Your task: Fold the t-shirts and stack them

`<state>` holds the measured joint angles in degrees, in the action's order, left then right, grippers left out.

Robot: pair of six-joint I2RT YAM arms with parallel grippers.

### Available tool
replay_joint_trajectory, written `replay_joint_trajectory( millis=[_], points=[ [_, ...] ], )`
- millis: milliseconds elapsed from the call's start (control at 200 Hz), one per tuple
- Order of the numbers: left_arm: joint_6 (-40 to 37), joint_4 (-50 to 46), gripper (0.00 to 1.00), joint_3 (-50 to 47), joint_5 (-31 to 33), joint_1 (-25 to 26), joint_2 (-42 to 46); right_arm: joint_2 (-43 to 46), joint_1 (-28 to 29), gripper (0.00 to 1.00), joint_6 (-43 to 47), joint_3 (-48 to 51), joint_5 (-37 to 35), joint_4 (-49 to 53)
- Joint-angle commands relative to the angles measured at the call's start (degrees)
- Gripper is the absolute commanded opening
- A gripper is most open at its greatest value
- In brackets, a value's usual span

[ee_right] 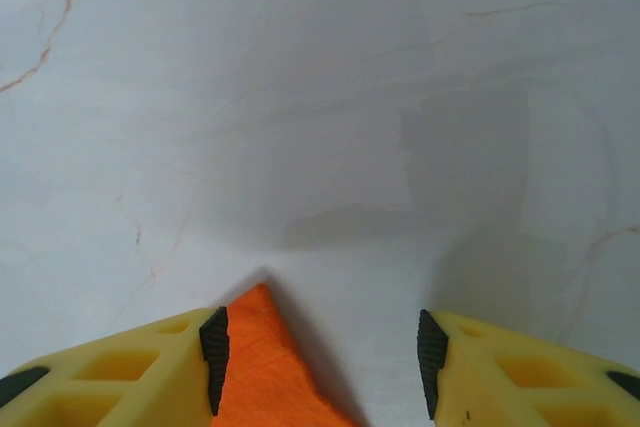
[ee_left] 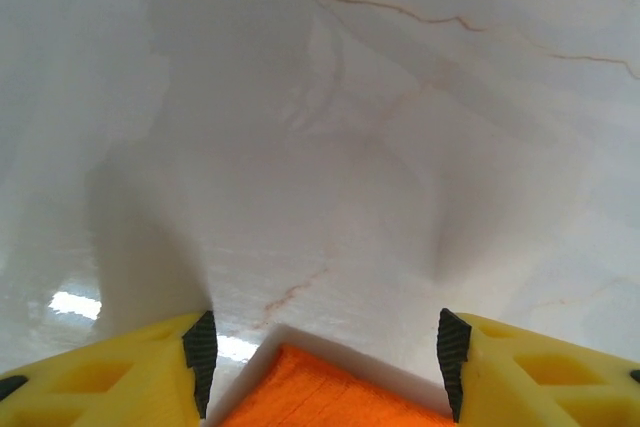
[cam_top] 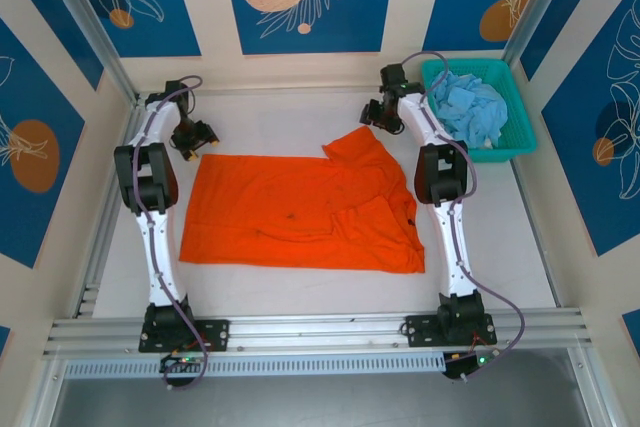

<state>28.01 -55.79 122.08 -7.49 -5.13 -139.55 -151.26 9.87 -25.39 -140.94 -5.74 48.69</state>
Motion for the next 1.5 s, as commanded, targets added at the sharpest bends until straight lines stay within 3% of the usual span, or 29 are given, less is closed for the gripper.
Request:
replay_joint_trajectory(
  millis=[0, 255, 665, 1230, 1495],
  points=[
    [-1.9, 0.3, 0.61, 0.3, -2.8, -0.1, -1.8, -2.1, 0.9, 0.55, 1.2, -2.4, 2.5, -0.1],
    [-3.3, 0.3, 0.61, -0.9, -4.3, 0.5, -2.0, -3.9, 1.4, 0.51, 1.8, -3.5, 1.4, 0.8],
    [-3.9, 1.2, 0.56, -1.2, -6.4, 1.0, -1.4, -4.6, 1.9, 0.30, 2.4, -3.6, 3.5, 1.2],
    [-4.0, 1.5, 0.47, -1.1, -6.5, 1.5, -1.7, -3.1, 1.7, 0.06, 3.9, -4.3, 1.1, 2.7],
    [-4.5, 1.5, 0.35, -1.1, -7.3, 2.5, -2.1, -1.1, 1.7, 0.02, 3.7, -2.5, 1.3, 2.0]
  ],
)
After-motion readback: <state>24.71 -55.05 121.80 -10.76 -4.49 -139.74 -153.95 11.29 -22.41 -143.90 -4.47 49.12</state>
